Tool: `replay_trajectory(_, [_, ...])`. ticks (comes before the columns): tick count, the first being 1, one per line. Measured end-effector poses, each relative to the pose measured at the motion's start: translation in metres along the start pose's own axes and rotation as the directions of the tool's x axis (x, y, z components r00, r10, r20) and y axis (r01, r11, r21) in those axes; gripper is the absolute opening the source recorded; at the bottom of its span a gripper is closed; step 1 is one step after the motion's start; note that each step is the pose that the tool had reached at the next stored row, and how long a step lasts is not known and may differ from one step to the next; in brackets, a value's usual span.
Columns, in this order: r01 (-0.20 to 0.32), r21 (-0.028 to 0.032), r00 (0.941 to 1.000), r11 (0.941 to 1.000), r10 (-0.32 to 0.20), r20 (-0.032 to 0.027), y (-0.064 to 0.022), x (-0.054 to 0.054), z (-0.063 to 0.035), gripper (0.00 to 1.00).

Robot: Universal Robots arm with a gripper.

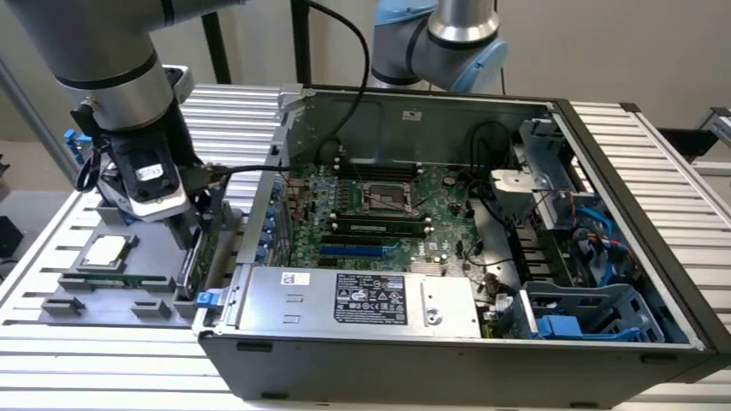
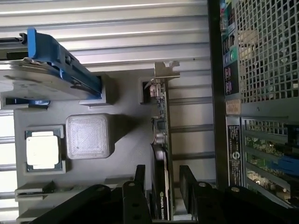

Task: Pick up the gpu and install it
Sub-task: 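Pick up the gpu and move the gpu toward the slot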

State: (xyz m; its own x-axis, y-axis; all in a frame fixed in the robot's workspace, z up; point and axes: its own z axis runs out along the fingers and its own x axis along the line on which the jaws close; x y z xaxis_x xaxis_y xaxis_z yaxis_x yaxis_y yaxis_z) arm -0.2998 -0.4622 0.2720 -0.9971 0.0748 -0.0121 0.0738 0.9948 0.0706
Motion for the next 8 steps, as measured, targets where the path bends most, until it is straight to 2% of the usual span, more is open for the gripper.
replay_trajectory(8, [0.0, 0.0, 1.0, 1.0, 0.0, -0.001, -0.0008, -0.003, 0.0148, 1.0])
